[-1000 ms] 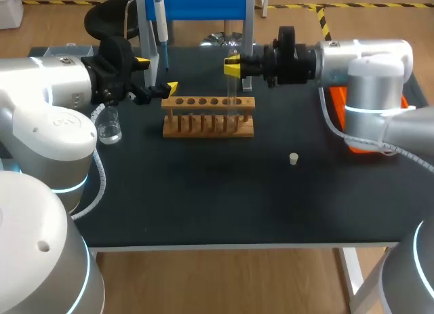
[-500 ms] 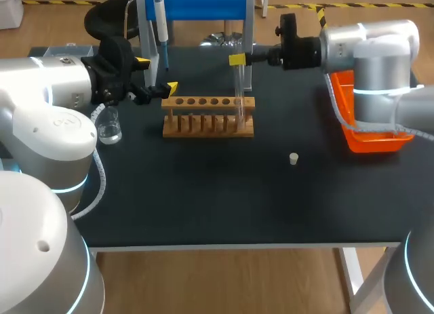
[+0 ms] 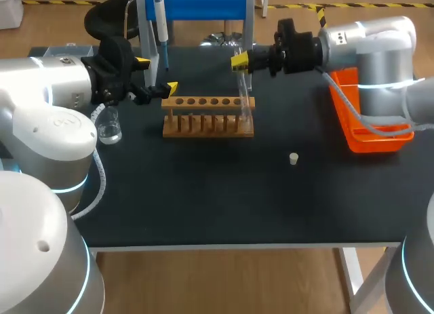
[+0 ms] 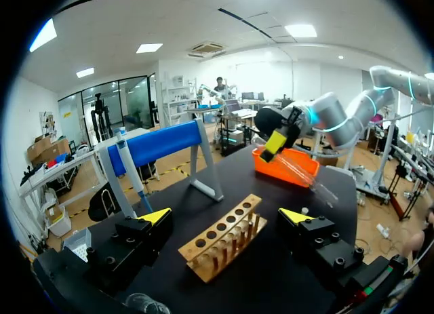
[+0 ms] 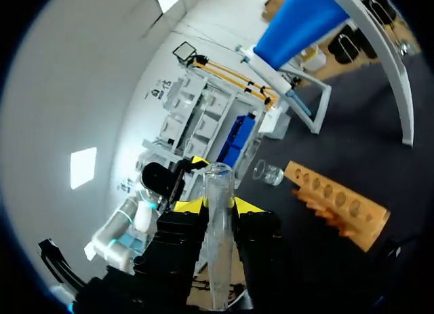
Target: Invert the test tube, pick up the pipette, mount the tip to pipette, aspirate from beaker and dispense into the tube, eject the tip, return the pipette, and cap with the stopper.
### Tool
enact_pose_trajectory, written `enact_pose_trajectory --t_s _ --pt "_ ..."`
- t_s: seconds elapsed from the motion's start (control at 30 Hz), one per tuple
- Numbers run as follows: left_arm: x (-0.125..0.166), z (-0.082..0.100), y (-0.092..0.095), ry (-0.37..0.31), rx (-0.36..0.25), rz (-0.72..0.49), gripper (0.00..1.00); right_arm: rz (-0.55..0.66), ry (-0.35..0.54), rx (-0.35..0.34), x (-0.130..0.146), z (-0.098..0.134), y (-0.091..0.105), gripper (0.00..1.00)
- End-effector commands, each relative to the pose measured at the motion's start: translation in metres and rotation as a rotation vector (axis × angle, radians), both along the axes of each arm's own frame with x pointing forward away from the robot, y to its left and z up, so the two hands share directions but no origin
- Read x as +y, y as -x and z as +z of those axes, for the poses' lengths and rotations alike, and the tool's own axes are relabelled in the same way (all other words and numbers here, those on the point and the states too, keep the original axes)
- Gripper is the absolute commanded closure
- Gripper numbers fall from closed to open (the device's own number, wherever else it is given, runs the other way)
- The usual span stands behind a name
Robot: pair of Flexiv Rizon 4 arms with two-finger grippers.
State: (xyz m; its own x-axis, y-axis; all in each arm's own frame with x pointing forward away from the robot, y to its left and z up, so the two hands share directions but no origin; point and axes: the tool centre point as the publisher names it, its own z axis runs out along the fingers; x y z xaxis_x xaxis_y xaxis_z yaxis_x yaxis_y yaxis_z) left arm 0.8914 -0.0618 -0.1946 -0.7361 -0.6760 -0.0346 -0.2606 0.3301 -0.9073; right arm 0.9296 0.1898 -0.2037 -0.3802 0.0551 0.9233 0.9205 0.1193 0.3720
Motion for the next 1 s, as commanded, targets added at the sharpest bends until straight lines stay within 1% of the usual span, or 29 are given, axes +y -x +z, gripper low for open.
enact_pose_trajectory --t_s 0.03,0.07,0.1,0.17,0.23,0.3,0.33,0.4,0.43,0.57,0.63,0.73,0.87,1.0 --pt "0.000 0.001 0.000 -0.003 0.005 -0.002 0.00 0.077 -0.040 0.617 -0.002 0.001 -0.002 1.00" --pt "0.000 0.001 0.000 -0.003 0.005 -0.002 0.00 0.084 -0.047 0.624 -0.001 0.001 -0.001 1.00" --pt "0.000 0.001 0.000 -0.003 0.005 -0.002 0.00 0.085 -0.049 0.618 -0.001 0.001 0.000 1.00" --pt "0.000 0.001 0.000 -0.003 0.005 -0.002 0.00 0.075 -0.053 0.591 0.000 0.001 0.001 1.00" --pt "0.000 0.001 0.000 -0.003 0.005 -0.002 0.00 0.074 -0.067 0.579 0.001 0.001 0.001 1.00" --pt "0.000 0.001 0.000 -0.003 0.005 -0.002 0.00 0.066 -0.078 0.548 0.001 0.002 0.001 1.00" --pt "0.000 0.001 0.000 -0.003 0.005 -0.002 0.00 0.062 -0.083 0.543 0.001 0.002 0.001 1.00" --pt "0.000 0.001 0.000 -0.003 0.005 -0.002 0.00 0.062 -0.092 0.560 0.001 0.001 0.001 1.00" --pt "0.000 0.001 0.000 -0.003 0.005 -0.002 0.00 0.058 -0.094 0.551 0.001 0.001 0.001 1.00" --pt "0.000 0.001 0.000 -0.003 0.005 -0.002 0.00 0.043 -0.097 0.499 0.000 0.000 0.002 1.00" --pt "0.000 0.001 0.000 -0.003 0.005 -0.002 0.00 0.043 -0.094 0.450 0.000 0.000 0.004 1.00" --pt "0.000 0.001 0.000 -0.003 0.005 -0.002 0.00 0.053 -0.096 0.396 0.000 0.000 0.006 1.00" --pt "0.000 0.001 0.000 -0.003 0.005 -0.002 0.00 0.064 -0.097 0.362 0.001 0.001 0.008 1.00" --pt "0.000 0.001 0.000 -0.003 0.005 -0.002 0.00 0.069 -0.094 0.361 0.001 0.001 0.009 1.00"
